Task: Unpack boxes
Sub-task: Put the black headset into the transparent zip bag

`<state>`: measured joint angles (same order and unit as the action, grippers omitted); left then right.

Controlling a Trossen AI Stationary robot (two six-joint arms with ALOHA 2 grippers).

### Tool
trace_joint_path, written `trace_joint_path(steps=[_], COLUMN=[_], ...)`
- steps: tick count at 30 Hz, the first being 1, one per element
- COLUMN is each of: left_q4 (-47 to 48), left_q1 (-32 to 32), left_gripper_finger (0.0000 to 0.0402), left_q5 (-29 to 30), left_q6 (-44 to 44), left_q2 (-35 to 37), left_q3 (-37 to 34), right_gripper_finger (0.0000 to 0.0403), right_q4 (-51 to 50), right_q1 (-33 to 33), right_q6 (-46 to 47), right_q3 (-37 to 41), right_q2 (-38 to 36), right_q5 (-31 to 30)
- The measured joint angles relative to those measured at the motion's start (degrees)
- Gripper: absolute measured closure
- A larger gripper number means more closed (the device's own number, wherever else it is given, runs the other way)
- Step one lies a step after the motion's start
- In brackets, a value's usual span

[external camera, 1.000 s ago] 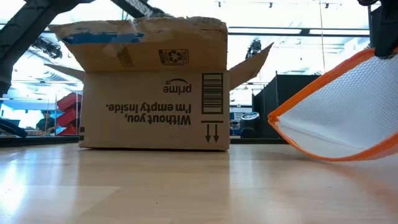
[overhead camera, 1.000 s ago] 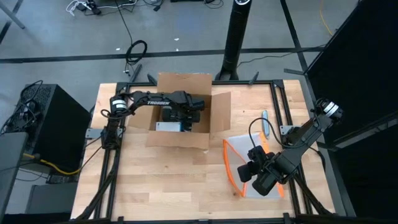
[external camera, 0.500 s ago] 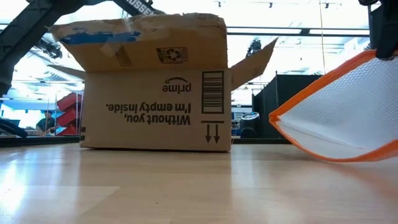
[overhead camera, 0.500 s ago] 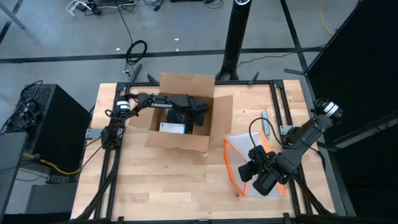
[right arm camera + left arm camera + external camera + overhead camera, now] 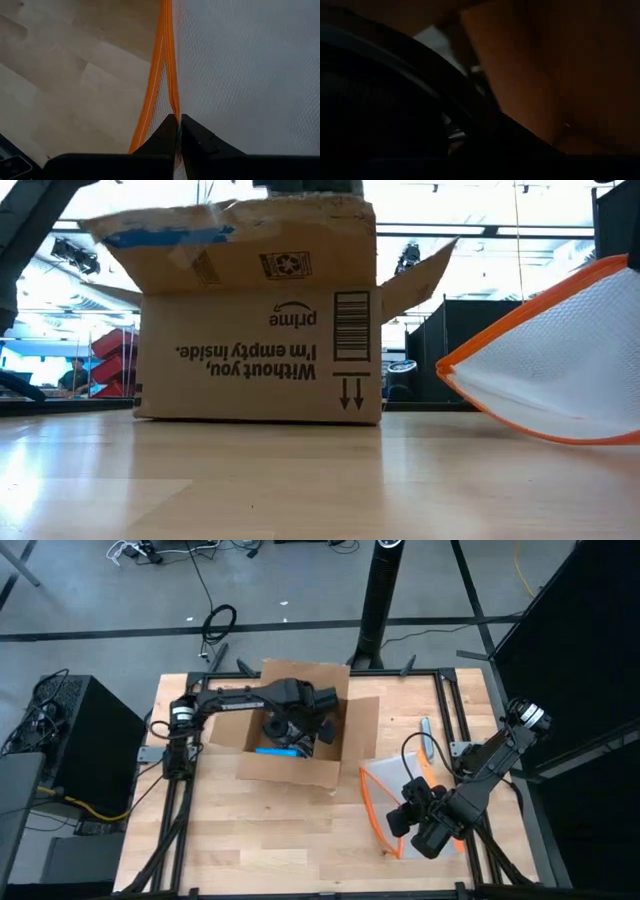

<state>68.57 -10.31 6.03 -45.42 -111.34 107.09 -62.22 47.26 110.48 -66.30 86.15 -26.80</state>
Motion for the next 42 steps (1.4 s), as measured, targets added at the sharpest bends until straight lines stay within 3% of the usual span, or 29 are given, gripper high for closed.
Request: trace_joint_path(steps=[18, 23, 29, 42], left_q4=[10.3, 2.0, -4.2, -13.7], left_q1=[5.5, 8.9, 19.9, 36.4], left_gripper_finger=[0.0401, 0.0401, 0.0402, 0.0401], left_q5=[-1.2, -5.1, -1.6, 6.2], left_q6=[12.2, 10.8, 11.0, 8.8], left_q2=[1.8, 8.4, 11.0, -1.3], left_q3=[28.1, 24.6, 24.6, 24.6], right_gripper_finger=[0.0403, 0.0403, 0.0403, 0.0403], right_q4=[4.2, 7.2, 7.4, 14.0], right_q1=[0.0, 0.0, -0.2, -0.1], right_q6=[-0.2, -1.3, -1.4, -3.9], right_q3=[0.0, 0.0, 0.0, 0.0], right_q2=[0.0, 0.0, -0.3, -0.3], right_q5=[-0.5, -0.4, 0.1, 2.6])
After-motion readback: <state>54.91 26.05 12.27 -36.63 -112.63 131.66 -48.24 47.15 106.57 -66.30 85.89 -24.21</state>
